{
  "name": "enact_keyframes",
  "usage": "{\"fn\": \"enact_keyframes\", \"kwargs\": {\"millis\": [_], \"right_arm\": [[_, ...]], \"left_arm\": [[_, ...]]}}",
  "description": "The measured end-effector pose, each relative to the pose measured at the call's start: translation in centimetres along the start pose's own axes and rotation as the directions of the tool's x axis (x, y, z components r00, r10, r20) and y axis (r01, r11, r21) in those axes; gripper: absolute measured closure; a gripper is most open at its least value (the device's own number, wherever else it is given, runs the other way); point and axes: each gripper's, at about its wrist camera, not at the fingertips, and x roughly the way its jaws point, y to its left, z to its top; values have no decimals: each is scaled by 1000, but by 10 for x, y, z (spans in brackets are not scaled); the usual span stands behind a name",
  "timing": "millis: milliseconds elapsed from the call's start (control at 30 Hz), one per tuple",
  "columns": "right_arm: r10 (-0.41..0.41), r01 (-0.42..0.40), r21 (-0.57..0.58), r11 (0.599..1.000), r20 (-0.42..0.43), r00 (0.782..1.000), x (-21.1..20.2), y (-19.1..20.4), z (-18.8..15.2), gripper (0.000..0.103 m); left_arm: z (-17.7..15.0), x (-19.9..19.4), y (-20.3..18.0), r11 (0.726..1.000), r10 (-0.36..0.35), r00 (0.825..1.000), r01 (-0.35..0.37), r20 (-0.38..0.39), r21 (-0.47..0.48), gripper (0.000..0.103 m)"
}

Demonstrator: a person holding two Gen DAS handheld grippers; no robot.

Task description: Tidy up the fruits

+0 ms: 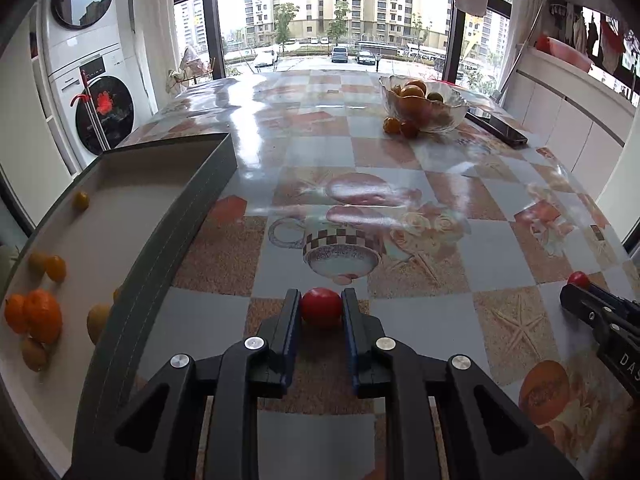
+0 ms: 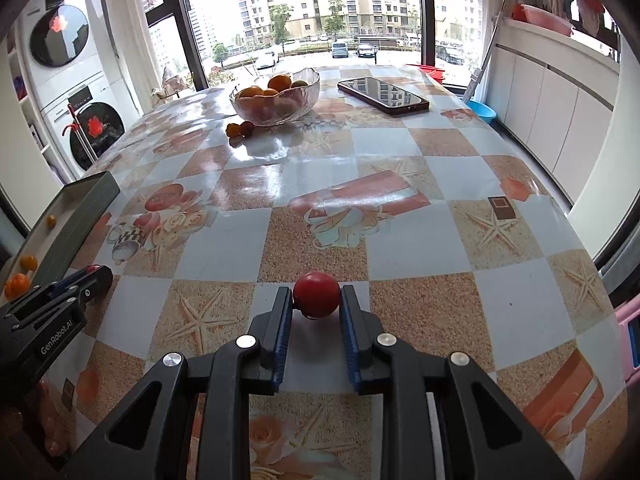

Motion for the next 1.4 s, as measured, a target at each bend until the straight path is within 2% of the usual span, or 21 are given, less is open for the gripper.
{"fn": "enact_keyframes", "kwargs": {"millis": [300,1400], "right_arm": [[-8,8,-9,1000,-2,1000,0,1,0,77],[-8,8,-9,1000,-2,1000,0,1,0,77]], "left_arm": [[-3,-1,-3,1000,22,1000,-22,9,21,82],[-3,-1,-3,1000,21,1000,-21,9,20,82]]}}
